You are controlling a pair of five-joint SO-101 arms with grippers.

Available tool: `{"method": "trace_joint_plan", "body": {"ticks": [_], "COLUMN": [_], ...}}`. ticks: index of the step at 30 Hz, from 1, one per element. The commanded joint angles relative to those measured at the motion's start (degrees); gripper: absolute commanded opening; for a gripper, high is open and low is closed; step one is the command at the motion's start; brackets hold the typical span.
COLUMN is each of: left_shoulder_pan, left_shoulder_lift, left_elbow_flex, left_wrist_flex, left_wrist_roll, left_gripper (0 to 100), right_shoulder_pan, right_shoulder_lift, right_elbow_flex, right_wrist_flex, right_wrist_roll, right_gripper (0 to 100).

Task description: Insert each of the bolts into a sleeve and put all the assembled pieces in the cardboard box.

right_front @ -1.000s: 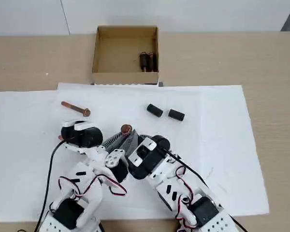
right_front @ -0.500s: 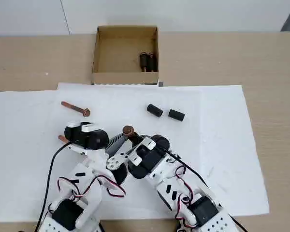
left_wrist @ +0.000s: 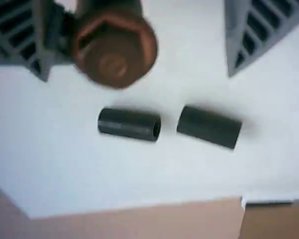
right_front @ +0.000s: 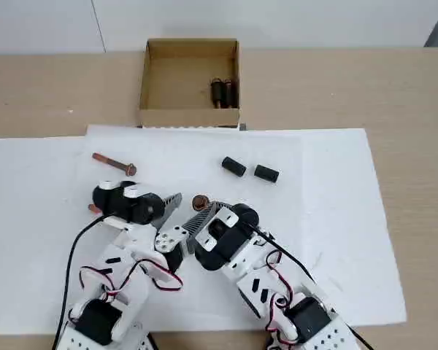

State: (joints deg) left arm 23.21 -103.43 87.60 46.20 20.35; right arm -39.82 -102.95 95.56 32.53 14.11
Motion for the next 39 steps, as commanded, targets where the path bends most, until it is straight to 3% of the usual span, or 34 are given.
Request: {"method": "trace_joint_plan", "body": {"ticks": [1,6,12,16,20,25,35,39], "left_shoulder_pan": [-0.3,-1.7,-8.9,-13.8,-18.7,-22.9,-22.9,-22.8], "left_shoulder_lift": [-0.4,-0.4,-0.5,-0.4,-0.5,-0.5,-0.3,-0.6], "left_elbow_flex": [-5.3,-8.0,-8.3,-6.4,0.7,6.0,8.7,8.7], "left_wrist_flex": [0.2,-0.1,-0.2,0.1,-0.2,-0.2,0.4,4.6], "left_wrist_roll": [-0.4,-4.0,-9.9,-14.8,-19.5,-20.5,-20.6,-20.7], "left_gripper": [22,19,0,0,0,1,1,1], "right_shoulder_pan": [-0.1,0.0,4.8,9.3,14.5,20.6,21.2,21.2], "right_shoulder_lift": [-0.6,-0.5,-0.4,-0.4,-0.4,-0.6,-0.3,-0.1], "right_elbow_flex": [0.9,0.9,0.9,0.9,0.9,-0.7,-9.1,-13.3], "right_wrist_flex": [-1.3,-1.3,-1.3,-1.3,2.6,10.1,15.5,16.4], "right_wrist_roll": [0.2,0.2,0.1,-0.4,-5.8,-12.6,-14.6,-14.5], "right_gripper": [0.3,0.3,0.3,0.3,0.3,0.3,0.3,0.3]}}
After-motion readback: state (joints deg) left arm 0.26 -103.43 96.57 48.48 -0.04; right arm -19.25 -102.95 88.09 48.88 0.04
